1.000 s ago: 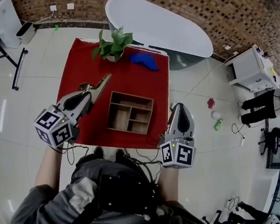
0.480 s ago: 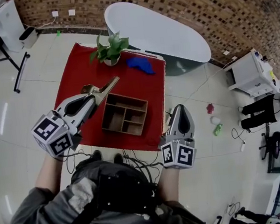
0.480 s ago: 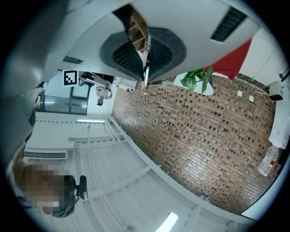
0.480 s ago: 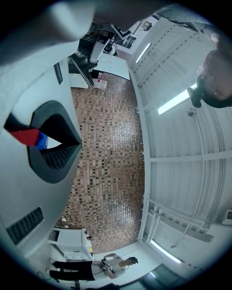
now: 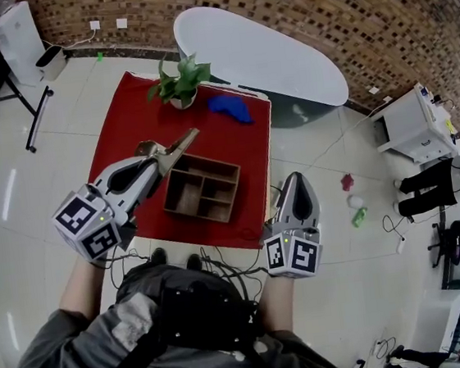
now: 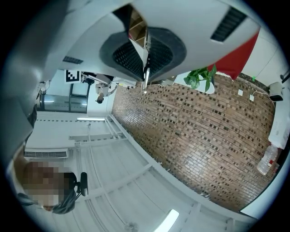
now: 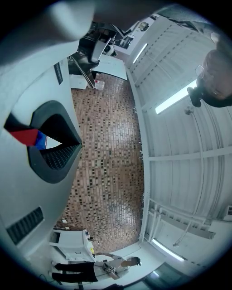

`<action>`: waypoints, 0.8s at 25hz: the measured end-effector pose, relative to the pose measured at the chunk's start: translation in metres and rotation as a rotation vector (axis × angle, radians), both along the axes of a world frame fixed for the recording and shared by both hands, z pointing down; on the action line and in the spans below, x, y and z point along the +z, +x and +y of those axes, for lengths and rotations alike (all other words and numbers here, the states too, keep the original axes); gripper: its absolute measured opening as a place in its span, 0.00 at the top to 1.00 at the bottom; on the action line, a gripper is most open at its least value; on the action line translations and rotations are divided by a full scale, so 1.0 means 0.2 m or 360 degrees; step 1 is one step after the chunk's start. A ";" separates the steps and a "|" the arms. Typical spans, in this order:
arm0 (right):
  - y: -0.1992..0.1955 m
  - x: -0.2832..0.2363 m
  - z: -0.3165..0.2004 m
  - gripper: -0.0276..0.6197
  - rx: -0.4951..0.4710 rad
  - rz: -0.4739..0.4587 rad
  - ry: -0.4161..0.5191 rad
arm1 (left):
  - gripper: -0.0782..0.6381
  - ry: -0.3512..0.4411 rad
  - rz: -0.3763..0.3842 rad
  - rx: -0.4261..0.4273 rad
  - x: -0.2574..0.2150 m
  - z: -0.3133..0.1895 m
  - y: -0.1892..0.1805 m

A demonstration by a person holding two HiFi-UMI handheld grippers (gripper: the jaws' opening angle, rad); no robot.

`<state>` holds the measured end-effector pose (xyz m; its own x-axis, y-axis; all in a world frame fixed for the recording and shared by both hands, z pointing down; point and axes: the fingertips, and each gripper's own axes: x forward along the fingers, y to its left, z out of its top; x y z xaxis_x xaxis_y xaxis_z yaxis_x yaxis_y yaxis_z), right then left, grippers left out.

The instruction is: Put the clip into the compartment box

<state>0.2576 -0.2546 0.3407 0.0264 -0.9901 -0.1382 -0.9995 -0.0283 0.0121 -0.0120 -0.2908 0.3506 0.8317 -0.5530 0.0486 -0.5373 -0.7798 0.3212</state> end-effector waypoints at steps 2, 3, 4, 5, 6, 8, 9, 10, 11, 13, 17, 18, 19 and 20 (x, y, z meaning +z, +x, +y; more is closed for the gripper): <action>0.01 0.00 -0.01 0.93 0.0001 -0.0007 -0.0002 | 0.82 -0.0006 -0.0001 -0.0006 0.00 -0.01 0.01; 0.02 0.01 -0.02 0.93 0.0001 -0.0010 -0.0004 | 0.82 -0.0011 -0.0001 -0.0009 0.01 -0.02 0.02; 0.02 0.02 -0.02 0.93 0.0000 -0.0011 -0.0006 | 0.82 -0.0016 -0.0002 -0.0010 0.02 -0.03 0.02; 0.02 0.02 -0.02 0.93 -0.0001 -0.0012 -0.0009 | 0.82 -0.0018 -0.0006 -0.0009 0.04 -0.03 0.03; 0.02 0.03 -0.02 0.93 -0.0001 -0.0011 -0.0010 | 0.82 -0.0018 -0.0016 -0.0006 0.05 -0.03 0.04; 0.03 0.03 -0.02 0.93 0.0000 -0.0013 -0.0014 | 0.82 -0.0004 -0.0065 0.0013 0.10 -0.03 0.06; 0.03 0.04 -0.02 0.93 0.0002 -0.0015 -0.0017 | 0.82 0.0003 -0.0104 0.0025 0.14 -0.02 0.08; 0.04 0.04 -0.02 0.93 0.0004 -0.0018 -0.0021 | 0.82 0.0003 -0.0144 0.0035 0.18 -0.02 0.10; 0.05 0.04 -0.02 0.93 0.0009 -0.0020 -0.0023 | 0.82 -0.0003 -0.0176 0.0043 0.22 -0.03 0.12; 0.08 0.04 -0.02 0.93 0.0020 -0.0024 -0.0029 | 0.82 -0.0023 -0.0212 0.0064 0.31 -0.02 0.16; 0.12 0.06 0.01 0.93 0.0036 -0.0031 -0.0056 | 0.82 -0.0040 -0.0260 0.0109 0.47 0.00 0.27; 0.13 0.07 0.01 0.93 0.0041 -0.0033 -0.0062 | 0.82 -0.0044 -0.0271 0.0112 0.52 0.00 0.29; 0.14 0.08 0.01 0.93 0.0043 -0.0035 -0.0065 | 0.82 -0.0048 -0.0279 0.0112 0.56 -0.01 0.32; 0.15 0.09 0.01 0.93 0.0045 -0.0037 -0.0068 | 0.82 -0.0048 -0.0287 0.0108 0.60 -0.02 0.33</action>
<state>0.2872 -0.2527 0.3584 0.0569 -0.9939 -0.0945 -0.9984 -0.0563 -0.0091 0.0547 -0.2939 0.4710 0.8434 -0.4920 0.2160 -0.5348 -0.8078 0.2479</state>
